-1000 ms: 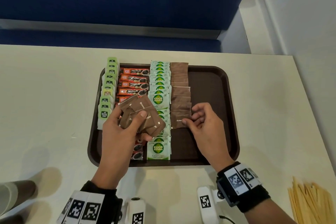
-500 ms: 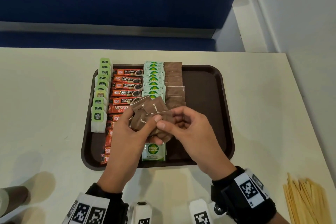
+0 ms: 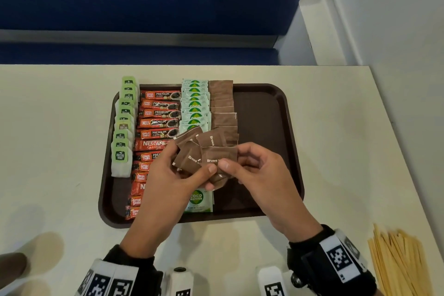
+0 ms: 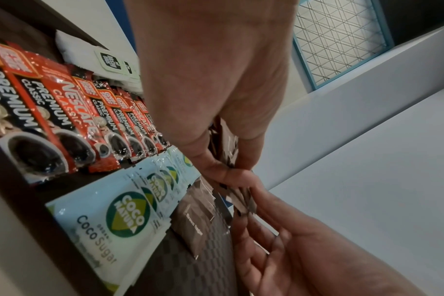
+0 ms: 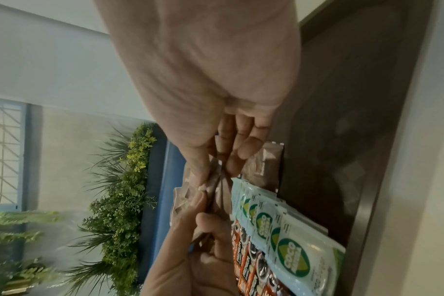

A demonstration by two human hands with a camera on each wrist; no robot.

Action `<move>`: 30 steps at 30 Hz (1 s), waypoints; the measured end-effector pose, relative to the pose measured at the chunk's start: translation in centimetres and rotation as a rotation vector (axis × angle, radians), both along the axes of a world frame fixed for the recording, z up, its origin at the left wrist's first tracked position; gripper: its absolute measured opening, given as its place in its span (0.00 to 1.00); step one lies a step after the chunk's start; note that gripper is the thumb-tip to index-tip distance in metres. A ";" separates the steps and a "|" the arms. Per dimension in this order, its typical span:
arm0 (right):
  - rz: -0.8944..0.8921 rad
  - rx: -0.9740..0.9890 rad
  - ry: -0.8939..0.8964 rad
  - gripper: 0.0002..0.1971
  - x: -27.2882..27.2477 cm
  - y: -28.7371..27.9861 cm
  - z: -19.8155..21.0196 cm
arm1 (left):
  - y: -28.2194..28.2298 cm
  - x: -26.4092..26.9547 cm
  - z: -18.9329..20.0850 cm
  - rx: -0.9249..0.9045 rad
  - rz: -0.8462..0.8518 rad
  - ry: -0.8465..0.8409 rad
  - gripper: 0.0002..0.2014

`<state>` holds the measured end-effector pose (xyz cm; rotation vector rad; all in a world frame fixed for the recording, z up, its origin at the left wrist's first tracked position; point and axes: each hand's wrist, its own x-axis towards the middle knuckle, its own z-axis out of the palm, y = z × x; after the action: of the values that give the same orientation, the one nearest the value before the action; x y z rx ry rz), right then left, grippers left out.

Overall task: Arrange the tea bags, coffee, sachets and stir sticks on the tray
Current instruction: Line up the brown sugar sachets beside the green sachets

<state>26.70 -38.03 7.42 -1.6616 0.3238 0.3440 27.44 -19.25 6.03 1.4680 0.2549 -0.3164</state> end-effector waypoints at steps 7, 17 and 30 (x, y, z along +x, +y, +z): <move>0.012 -0.032 -0.011 0.11 0.3 -0.5 0.3 | 0.4 0.5 0.4 -0.013 -0.062 0.001 0.30; 0.024 -0.033 -0.006 0.10 0.3 0.1 0.4 | 0.7 0.5 0.2 0.039 -0.043 -0.008 0.28; 0.074 -0.053 -0.002 0.10 0.3 -0.2 0.4 | 0.8 -0.1 0.1 -0.005 -0.019 0.005 0.24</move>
<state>27.00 -38.24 7.78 -1.7290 0.2730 0.3919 27.35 -18.49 6.16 1.4658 0.2441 -0.3360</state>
